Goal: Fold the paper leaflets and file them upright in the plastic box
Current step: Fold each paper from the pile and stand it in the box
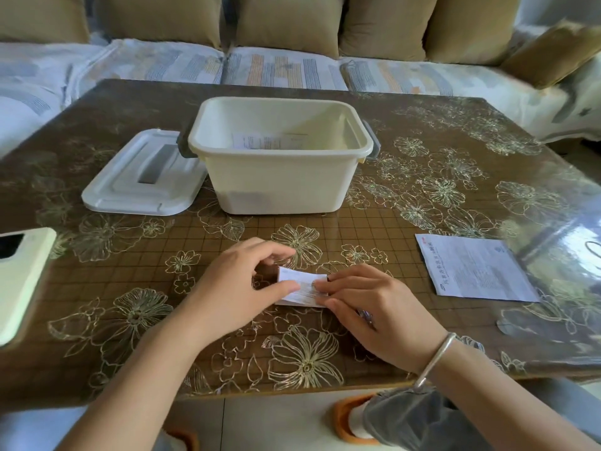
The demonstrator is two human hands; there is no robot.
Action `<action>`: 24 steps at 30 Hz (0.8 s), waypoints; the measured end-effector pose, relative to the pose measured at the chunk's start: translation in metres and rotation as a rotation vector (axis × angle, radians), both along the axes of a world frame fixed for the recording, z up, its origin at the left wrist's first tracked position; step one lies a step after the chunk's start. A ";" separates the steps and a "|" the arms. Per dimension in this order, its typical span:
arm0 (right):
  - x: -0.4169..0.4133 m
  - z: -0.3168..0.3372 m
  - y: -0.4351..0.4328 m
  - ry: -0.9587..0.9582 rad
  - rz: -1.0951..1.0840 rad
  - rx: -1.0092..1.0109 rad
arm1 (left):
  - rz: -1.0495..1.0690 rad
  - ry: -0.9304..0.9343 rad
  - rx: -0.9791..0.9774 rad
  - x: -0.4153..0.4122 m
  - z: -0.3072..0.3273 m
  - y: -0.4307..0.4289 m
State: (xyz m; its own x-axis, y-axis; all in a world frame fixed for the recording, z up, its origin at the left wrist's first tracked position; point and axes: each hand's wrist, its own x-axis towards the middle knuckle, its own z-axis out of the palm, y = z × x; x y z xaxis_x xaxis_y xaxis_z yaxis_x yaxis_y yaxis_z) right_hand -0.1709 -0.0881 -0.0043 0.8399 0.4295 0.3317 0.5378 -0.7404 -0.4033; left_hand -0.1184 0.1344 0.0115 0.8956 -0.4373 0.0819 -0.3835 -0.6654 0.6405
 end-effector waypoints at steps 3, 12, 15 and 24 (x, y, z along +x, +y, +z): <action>0.003 0.004 0.003 0.006 -0.039 -0.036 | -0.047 -0.008 0.201 0.006 0.005 -0.004; 0.043 0.037 0.034 0.365 -0.194 -0.388 | -0.126 0.017 0.491 0.019 0.024 -0.022; 0.052 0.045 0.039 0.419 -0.172 -0.462 | -0.135 -0.012 0.529 0.022 0.029 -0.024; 0.060 0.073 0.034 0.187 -0.143 -0.234 | -0.086 -0.223 0.280 0.018 0.047 -0.019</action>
State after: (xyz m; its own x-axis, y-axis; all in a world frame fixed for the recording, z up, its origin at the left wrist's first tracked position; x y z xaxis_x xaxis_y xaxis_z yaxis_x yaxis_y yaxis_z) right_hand -0.1108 -0.0542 0.0684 0.9344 0.3489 0.0724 0.3542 -0.8873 -0.2955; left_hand -0.1002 0.1159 0.0586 0.8283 -0.5431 0.1377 -0.5551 -0.7623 0.3327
